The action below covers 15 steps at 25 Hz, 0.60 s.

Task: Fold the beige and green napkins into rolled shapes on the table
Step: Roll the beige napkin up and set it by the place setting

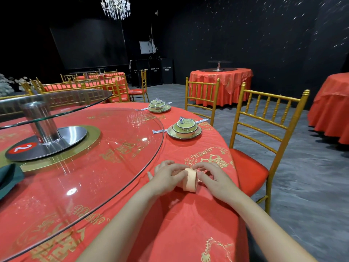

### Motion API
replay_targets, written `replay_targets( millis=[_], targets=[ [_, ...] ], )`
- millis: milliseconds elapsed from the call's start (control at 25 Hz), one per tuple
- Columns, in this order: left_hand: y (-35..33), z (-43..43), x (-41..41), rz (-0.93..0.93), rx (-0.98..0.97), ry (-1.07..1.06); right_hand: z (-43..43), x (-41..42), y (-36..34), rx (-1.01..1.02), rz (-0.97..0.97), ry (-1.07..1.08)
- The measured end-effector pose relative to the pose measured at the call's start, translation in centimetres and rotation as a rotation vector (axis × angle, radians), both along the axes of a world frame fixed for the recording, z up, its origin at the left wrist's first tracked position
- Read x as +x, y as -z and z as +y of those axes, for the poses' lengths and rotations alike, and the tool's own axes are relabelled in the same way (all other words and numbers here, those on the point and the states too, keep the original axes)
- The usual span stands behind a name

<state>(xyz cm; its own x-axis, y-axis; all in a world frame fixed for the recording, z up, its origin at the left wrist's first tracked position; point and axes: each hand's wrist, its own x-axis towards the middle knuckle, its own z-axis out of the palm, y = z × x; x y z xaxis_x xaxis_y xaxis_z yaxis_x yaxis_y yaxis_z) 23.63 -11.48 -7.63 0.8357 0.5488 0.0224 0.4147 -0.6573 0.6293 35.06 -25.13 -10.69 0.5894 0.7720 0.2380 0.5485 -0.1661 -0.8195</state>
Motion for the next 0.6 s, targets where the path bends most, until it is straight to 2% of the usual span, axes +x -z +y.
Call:
replay_targets(
  millis=[160, 280, 400, 600],
  targets=[
    [0.4, 0.8, 1.2, -0.013, -0.037, -0.018, 0.9, 0.5, 0.4, -0.001, 0.015, 0.006],
    [1.2, 0.2, 1.3, -0.187, 0.044, -0.053, 1.4, 1.0, 0.5, 0.022, 0.098, 0.036],
    [2.4, -0.7, 0.0, -0.333, 0.190, -0.024, 1.8, 1.4, 1.3, -0.018, 0.073, 0.059],
    [3.7, -1.0, -1.2, -0.281, 0.316, -0.021, 2.2, 1.5, 1.6, -0.037, 0.034, 0.078]
  ],
)
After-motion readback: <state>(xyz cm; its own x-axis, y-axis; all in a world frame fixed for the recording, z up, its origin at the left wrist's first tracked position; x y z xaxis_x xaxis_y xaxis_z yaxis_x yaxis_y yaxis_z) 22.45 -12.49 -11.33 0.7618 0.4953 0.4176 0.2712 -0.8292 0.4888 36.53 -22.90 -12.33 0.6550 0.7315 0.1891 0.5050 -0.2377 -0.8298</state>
